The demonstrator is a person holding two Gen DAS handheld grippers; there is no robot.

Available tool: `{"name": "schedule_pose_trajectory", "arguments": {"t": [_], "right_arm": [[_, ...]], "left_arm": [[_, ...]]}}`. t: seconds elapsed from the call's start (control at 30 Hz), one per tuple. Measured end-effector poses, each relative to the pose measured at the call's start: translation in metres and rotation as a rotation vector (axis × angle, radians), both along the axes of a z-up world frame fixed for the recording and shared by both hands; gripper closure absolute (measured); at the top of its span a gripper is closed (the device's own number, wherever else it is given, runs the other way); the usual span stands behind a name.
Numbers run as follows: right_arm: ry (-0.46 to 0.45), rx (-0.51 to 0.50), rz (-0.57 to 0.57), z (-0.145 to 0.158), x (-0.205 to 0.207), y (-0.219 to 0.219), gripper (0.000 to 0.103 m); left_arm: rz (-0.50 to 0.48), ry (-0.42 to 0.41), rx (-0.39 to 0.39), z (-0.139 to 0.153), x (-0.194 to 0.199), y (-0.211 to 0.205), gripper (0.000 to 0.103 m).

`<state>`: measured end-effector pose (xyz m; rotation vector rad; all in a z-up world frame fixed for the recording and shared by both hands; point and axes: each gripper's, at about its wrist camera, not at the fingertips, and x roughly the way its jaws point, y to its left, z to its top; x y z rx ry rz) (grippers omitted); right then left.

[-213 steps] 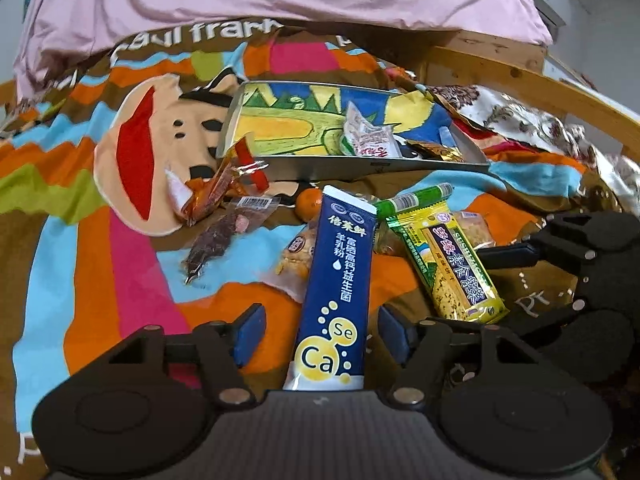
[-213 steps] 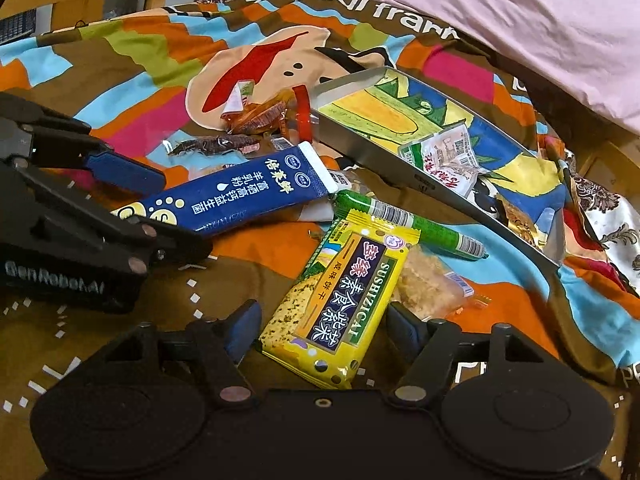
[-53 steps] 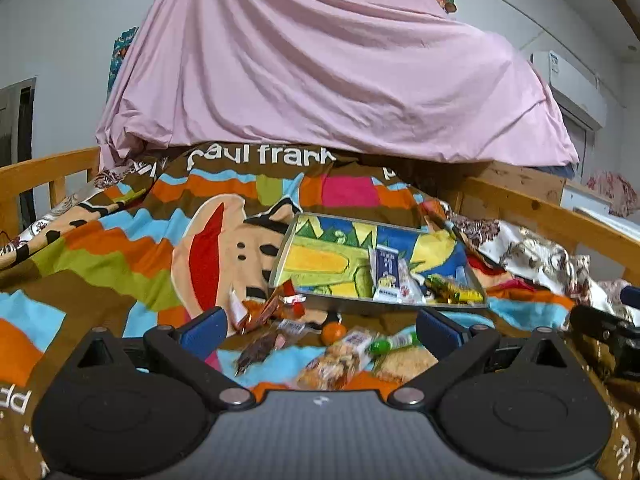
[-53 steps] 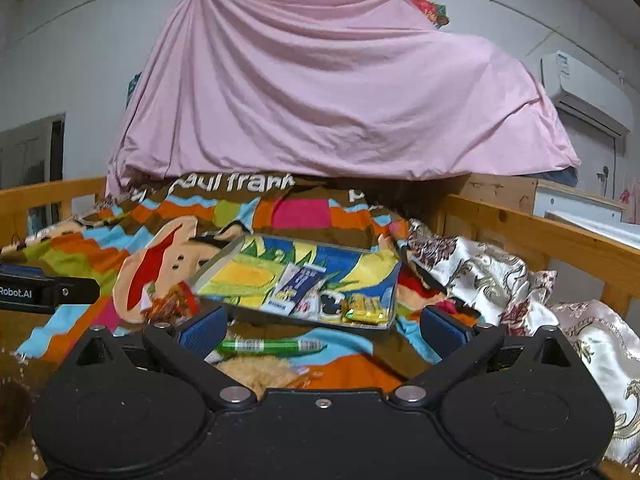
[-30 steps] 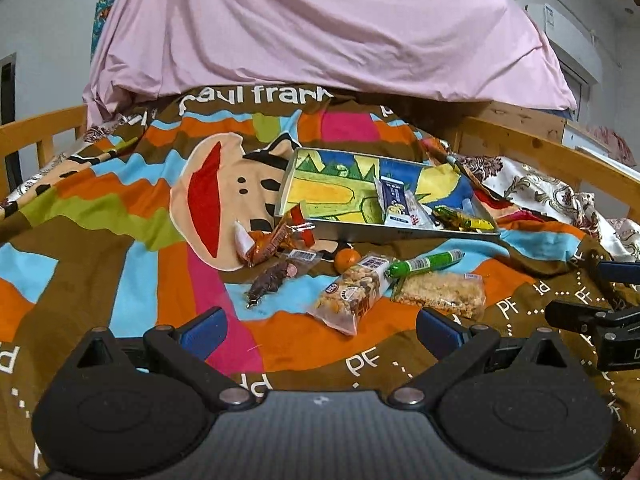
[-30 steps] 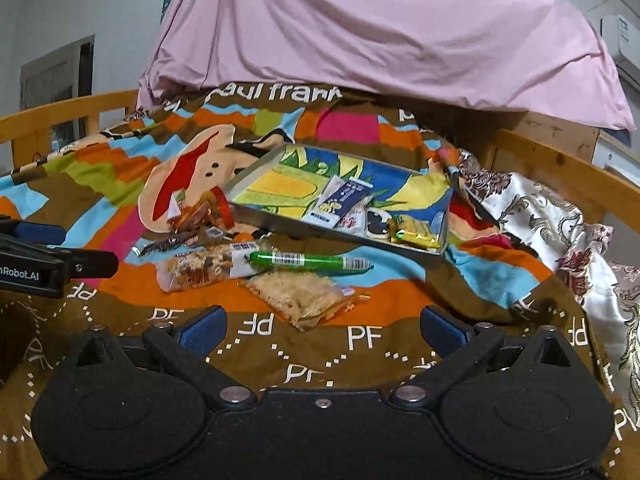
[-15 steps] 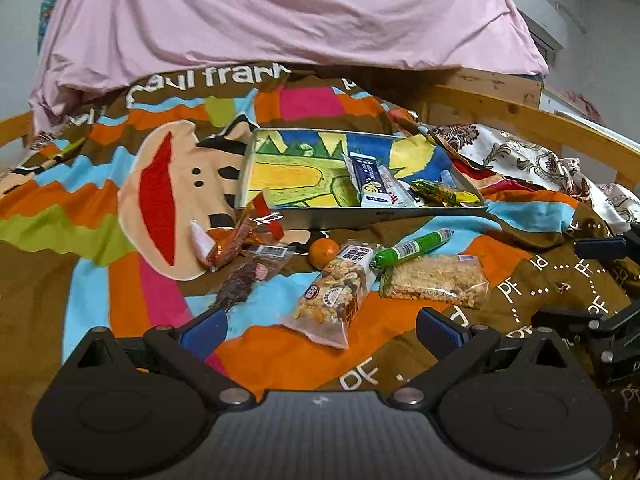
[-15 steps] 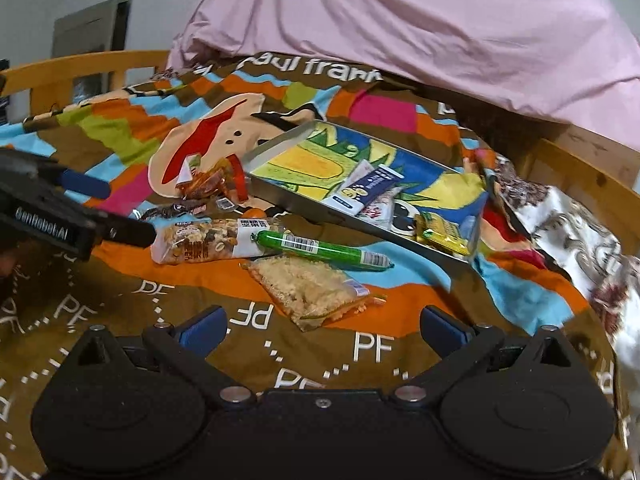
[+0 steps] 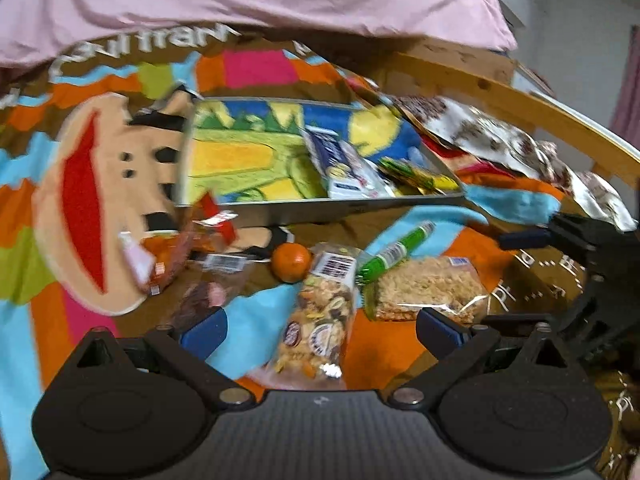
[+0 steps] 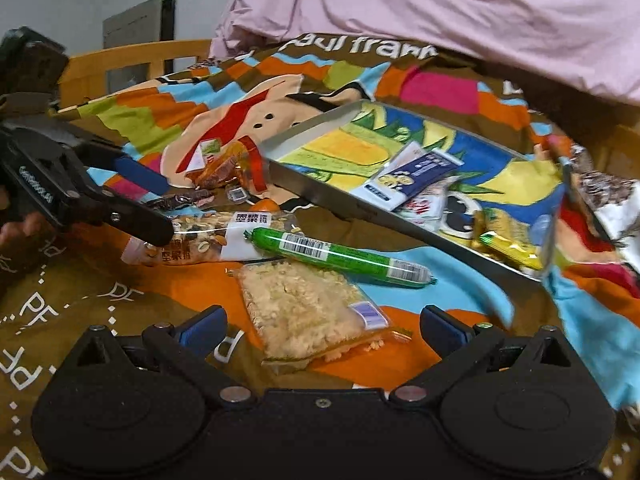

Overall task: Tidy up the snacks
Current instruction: 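Grasp the mixed-nut bar packet with the left tool while the right tool grasps the rice-crisp bag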

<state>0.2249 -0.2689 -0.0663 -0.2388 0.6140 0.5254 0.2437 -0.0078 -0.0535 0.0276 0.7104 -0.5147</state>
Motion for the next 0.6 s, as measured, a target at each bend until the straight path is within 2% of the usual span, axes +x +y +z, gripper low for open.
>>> {"name": "schedule_pose_trajectory", "arguments": {"t": [0.2,0.43,0.53,0.6], "right_arm": [[0.039,0.007,0.094,-0.015,0.024,0.004,0.001],[0.111,0.064,0.13,-0.029,0.046,0.004,0.001],[0.114,0.077,0.132,-0.029,0.046,0.003,0.001],[0.11,0.076,0.134,-0.029,0.045,0.003,0.004]], "left_arm": [[-0.101,0.067,-0.009,-0.013,0.036,-0.007,0.001],[-0.167,0.074,0.053,-0.023,0.051,-0.017,0.002],[-0.161,0.083,0.052,-0.028,0.053,-0.018,0.009],[-0.152,0.088,0.057,-0.03,0.053,-0.018,0.022]]}}
